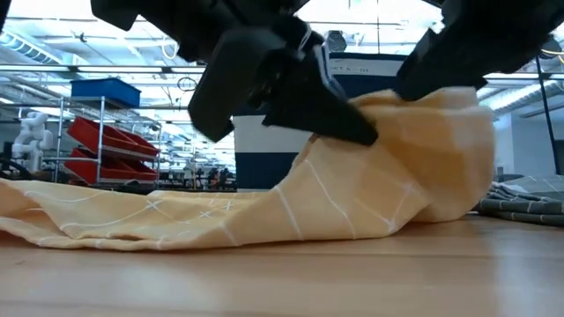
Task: Fold towel
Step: Fold the orange patterned towel
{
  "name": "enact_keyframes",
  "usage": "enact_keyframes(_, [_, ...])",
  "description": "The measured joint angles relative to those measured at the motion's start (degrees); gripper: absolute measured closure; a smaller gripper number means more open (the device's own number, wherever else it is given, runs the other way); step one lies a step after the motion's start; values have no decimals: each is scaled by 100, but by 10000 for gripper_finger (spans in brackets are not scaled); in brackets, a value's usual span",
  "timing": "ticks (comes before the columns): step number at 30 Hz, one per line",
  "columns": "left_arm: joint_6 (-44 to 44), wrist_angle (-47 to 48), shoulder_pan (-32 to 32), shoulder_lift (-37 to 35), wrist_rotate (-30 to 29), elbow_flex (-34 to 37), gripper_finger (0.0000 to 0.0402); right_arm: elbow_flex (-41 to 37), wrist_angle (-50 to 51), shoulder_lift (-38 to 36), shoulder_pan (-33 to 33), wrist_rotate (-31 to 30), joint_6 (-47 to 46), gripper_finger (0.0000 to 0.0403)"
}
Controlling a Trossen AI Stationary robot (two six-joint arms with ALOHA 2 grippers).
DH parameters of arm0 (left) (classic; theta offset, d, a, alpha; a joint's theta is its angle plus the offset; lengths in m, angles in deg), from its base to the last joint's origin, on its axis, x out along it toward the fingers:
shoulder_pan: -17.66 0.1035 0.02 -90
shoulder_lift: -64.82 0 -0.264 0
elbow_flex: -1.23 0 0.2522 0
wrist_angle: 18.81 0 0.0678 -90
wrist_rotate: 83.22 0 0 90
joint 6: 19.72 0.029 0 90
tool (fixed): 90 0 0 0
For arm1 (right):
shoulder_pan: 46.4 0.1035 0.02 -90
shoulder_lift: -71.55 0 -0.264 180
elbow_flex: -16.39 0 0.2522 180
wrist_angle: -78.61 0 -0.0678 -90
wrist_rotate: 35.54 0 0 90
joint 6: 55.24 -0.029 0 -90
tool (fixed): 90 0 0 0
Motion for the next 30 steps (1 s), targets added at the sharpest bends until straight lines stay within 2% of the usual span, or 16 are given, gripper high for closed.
enact_keyframes(6, [-177, 679, -111, -29, 108, 4, 396, 2, 643, 0, 333, -137, -45, 230])
enact_keyframes(10, [-179, 811, -282, -145, 401, 5, 396, 2, 1315, 0, 490, -151, -299, 184])
enact_keyframes(14, [-161, 941, -424, -313, 833, 7, 397, 2, 1546, 0, 661, -131, -404, 177])
enact_keyframes(21, [-460, 1717, -596, -647, 1515, 4, 397, 2, 2645, 0, 1084, -160, -984, 198])
enact_keyframes(25, [-636, 2092, -692, -675, 2105, 4, 397, 2, 3386, 0, 1348, -576, -1537, 201])
enact_keyframes(30, [-689, 2319, -701, -675, 2157, 4, 397, 2, 3655, 0, 1507, -1209, -1580, 194])
